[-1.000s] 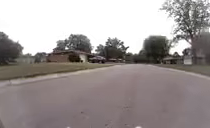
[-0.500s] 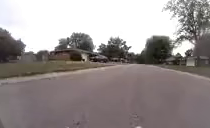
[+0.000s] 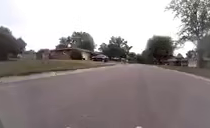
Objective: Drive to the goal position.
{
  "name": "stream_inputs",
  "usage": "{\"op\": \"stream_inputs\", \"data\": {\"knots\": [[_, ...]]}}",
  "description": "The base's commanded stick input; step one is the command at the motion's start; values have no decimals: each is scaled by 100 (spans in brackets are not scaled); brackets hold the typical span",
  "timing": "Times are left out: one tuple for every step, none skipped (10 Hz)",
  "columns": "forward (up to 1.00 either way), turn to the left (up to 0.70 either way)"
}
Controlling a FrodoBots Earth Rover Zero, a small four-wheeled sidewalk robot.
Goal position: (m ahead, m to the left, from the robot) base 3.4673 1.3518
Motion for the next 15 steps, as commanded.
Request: {"op": "stream_inputs", "data": {"knots": [[70,0],[70,0],[70,0],[70,0],[70,0],[70,0],[70,0],[70,0],[70,0],[70,0],[70,0],[70,0],[70,0],[70,0],[70,0]]}}
